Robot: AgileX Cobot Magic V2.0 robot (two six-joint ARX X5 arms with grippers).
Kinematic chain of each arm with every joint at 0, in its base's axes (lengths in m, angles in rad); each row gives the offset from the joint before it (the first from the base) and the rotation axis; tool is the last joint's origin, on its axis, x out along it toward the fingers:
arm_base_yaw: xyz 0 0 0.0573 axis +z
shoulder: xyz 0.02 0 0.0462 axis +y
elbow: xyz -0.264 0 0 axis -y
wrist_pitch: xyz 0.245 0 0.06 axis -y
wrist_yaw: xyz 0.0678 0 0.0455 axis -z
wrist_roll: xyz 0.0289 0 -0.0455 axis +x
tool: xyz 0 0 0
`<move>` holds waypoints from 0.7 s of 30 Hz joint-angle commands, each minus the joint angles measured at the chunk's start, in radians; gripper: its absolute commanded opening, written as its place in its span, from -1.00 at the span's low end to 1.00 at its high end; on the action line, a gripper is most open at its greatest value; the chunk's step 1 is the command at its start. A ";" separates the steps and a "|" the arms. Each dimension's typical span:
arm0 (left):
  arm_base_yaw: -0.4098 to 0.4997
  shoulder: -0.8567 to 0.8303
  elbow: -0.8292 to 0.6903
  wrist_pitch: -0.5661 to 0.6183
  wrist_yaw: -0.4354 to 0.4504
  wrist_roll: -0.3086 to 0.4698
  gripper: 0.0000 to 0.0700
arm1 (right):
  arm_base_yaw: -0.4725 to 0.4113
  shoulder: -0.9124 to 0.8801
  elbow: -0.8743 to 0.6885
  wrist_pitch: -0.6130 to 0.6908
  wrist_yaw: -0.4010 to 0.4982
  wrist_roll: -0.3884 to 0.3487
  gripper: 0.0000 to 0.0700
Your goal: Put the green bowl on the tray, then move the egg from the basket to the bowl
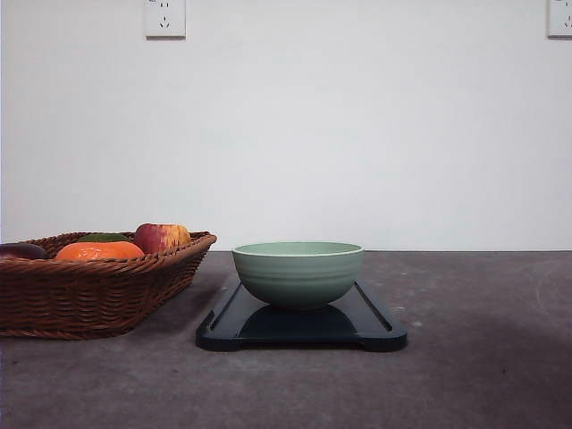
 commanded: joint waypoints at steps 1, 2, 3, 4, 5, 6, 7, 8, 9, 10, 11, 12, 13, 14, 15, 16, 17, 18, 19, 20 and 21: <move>0.002 -0.002 -0.019 -0.006 -0.005 0.000 -1.00 | -0.001 0.000 -0.005 0.015 0.000 0.011 -0.96; 0.002 -0.002 -0.019 -0.006 -0.005 0.000 -1.00 | -0.001 0.000 -0.005 0.015 0.000 0.011 -0.96; 0.002 -0.002 -0.019 -0.006 -0.005 0.000 -1.00 | -0.001 0.000 -0.005 0.015 0.000 0.011 -0.96; 0.002 -0.002 -0.019 -0.006 -0.005 0.000 -1.00 | -0.001 0.000 -0.005 0.015 0.000 0.011 -0.96; 0.002 -0.002 -0.019 -0.006 -0.005 0.000 -1.00 | -0.001 0.000 -0.005 0.015 0.000 0.011 -0.96; 0.002 -0.002 -0.019 -0.006 -0.005 0.000 -1.00 | -0.001 0.000 -0.005 0.015 0.000 0.011 -0.96; 0.002 -0.002 -0.019 -0.006 -0.005 0.000 -1.00 | -0.001 0.000 -0.005 0.015 0.000 0.011 -0.96; 0.002 -0.002 -0.019 -0.006 -0.005 0.000 -1.00 | -0.001 0.000 -0.005 0.015 0.000 0.011 -0.96; 0.002 -0.002 -0.019 -0.006 -0.005 0.000 -1.00 | -0.001 0.000 -0.005 0.015 0.000 0.011 -0.96; 0.002 -0.002 -0.019 -0.006 -0.005 0.000 -1.00 | -0.001 0.000 -0.005 0.015 0.000 0.011 -0.96; 0.002 -0.002 -0.019 -0.006 -0.005 0.000 -1.00 | -0.001 0.000 -0.005 0.015 0.000 0.011 -0.96; 0.002 -0.002 -0.019 -0.006 -0.005 0.000 -1.00 | -0.001 0.000 -0.005 0.015 0.000 0.011 -0.96; 0.002 -0.002 -0.019 -0.006 -0.005 0.000 -1.00 | -0.001 0.000 -0.005 0.015 0.000 0.011 -0.96; 0.002 -0.002 -0.019 -0.006 -0.005 0.000 -1.00 | -0.001 0.000 -0.005 0.015 0.000 0.011 -0.96; 0.002 -0.002 -0.019 -0.006 -0.005 0.000 -1.00 | -0.001 0.000 -0.005 0.015 0.000 0.011 -0.96; 0.002 -0.002 -0.019 -0.006 -0.005 0.000 -1.00 | -0.001 0.000 -0.005 0.015 0.000 0.011 -0.96; 0.002 -0.002 -0.019 -0.006 -0.005 0.000 -1.00 | -0.001 0.000 -0.005 0.015 0.000 0.011 -0.96; 0.002 -0.002 -0.019 -0.006 -0.005 0.000 -1.00 | -0.001 0.000 -0.005 0.015 0.000 0.011 -0.96; 0.002 -0.002 -0.019 -0.006 -0.005 0.000 -1.00 | -0.001 0.000 -0.005 0.015 0.000 0.011 -0.96; 0.002 -0.002 -0.019 -0.006 -0.005 0.000 -1.00 | -0.001 0.000 -0.005 0.015 0.000 0.011 -0.96; 0.002 -0.002 -0.019 -0.006 -0.005 0.000 -1.00 | -0.001 0.000 -0.005 0.015 0.000 0.011 -0.96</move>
